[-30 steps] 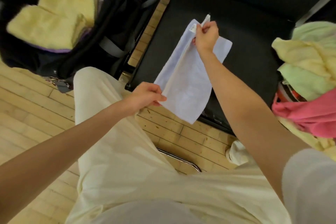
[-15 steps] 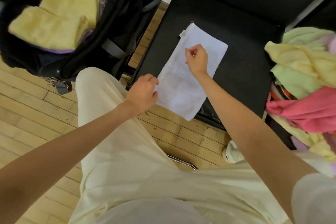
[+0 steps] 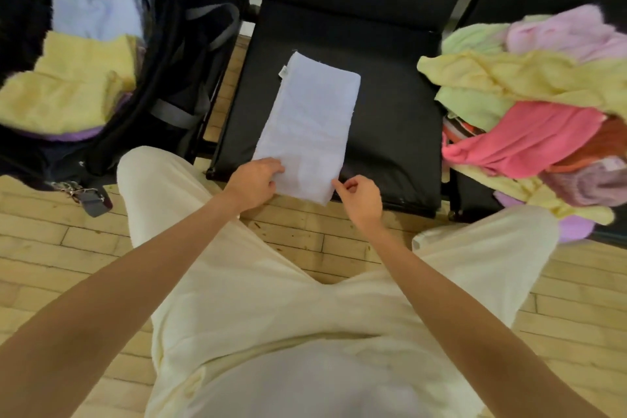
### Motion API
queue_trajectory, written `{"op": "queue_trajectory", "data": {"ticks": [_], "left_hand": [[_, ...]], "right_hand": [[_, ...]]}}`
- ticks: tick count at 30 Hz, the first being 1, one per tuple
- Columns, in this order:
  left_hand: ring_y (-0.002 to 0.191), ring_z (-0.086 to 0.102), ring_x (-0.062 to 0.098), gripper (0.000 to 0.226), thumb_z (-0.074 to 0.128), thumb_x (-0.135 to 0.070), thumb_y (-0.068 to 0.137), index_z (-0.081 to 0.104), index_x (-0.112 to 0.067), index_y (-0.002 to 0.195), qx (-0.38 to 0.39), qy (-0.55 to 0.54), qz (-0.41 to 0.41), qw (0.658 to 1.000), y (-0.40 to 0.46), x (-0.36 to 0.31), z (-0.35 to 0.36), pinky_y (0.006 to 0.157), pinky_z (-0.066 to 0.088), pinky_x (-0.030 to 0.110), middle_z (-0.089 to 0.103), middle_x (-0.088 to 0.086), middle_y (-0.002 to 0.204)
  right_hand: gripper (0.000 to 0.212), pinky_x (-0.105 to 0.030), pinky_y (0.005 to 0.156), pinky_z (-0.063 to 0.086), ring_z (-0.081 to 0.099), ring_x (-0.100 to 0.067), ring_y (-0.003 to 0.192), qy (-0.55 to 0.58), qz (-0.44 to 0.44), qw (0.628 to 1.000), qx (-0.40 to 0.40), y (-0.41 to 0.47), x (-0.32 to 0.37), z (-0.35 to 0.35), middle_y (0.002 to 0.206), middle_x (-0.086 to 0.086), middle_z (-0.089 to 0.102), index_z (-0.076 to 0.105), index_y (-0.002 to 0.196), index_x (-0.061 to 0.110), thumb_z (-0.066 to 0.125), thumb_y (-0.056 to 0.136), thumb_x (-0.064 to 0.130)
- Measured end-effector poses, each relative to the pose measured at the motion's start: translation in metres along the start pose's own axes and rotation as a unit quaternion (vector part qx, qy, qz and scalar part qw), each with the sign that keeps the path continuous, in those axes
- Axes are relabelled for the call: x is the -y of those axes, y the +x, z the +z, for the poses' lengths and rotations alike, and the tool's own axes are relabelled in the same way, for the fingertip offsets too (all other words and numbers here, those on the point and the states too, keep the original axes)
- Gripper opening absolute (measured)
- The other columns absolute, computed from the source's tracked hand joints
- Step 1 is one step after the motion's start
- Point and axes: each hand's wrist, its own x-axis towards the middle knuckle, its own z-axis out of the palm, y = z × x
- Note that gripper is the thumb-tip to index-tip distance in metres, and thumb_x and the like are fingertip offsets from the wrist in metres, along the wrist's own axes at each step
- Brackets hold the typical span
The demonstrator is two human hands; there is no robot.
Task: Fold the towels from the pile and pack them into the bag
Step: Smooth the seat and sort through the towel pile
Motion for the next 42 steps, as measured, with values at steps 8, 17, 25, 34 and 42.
{"op": "queue_trajectory", "data": {"ticks": [8,17,25,34,42], "left_hand": [[0.126,0.050,0.025,0.038,0.056,-0.007,0.090,0.060,-0.010,0.127,-0.012,-0.048,-0.007,0.999,0.003,0.007,0.002,0.106,0.035,0.031,0.053,0.006,0.139],[0.129,0.047,0.024,0.045,0.066,-0.008,0.084,0.058,-0.010,0.129,-0.006,-0.089,-0.011,0.996,0.003,0.013,0.004,0.109,0.033,0.031,0.052,0.007,0.139],[0.104,0.049,0.020,0.074,0.086,-0.037,0.061,0.050,-0.011,0.119,-0.002,0.025,0.029,0.999,0.001,0.003,0.010,0.085,0.047,0.034,0.048,0.004,0.116],[0.089,0.055,0.026,0.019,0.049,0.002,0.089,0.057,-0.002,0.106,-0.009,0.031,0.084,0.996,0.000,-0.001,-0.008,0.075,0.043,0.031,0.057,0.012,0.102],[0.077,0.060,0.015,0.010,0.061,-0.014,0.090,0.065,-0.021,0.084,0.065,-0.172,0.047,0.982,-0.008,-0.006,-0.046,0.072,0.048,0.027,0.063,0.003,0.082]], "right_hand": [[0.043,-0.030,0.068,0.042,0.058,-0.024,0.089,0.106,0.089,0.990,-0.022,-0.012,0.021,0.019,0.111,-0.013,0.054,0.047,0.112,0.000,0.062,0.089,0.034],[0.024,-0.028,0.067,0.043,0.051,-0.024,0.085,0.190,0.141,0.971,0.006,-0.008,0.029,0.026,0.090,-0.006,0.049,0.047,0.068,0.013,0.059,0.087,0.018],[0.012,-0.017,0.049,0.049,0.057,-0.017,0.064,0.347,0.102,0.929,0.077,-0.014,0.041,-0.006,0.088,-0.007,0.053,0.046,0.088,0.008,0.058,0.089,0.005],[0.021,-0.022,0.050,0.045,0.051,-0.014,0.058,0.455,0.151,0.874,0.076,-0.021,0.035,-0.029,0.098,-0.014,0.062,0.060,0.110,0.017,0.055,0.093,0.006],[0.020,-0.027,0.071,0.053,0.070,-0.020,0.080,0.542,0.191,0.808,0.128,-0.029,0.007,-0.067,0.093,-0.012,0.071,0.062,0.107,0.000,0.053,0.091,0.009]]}}
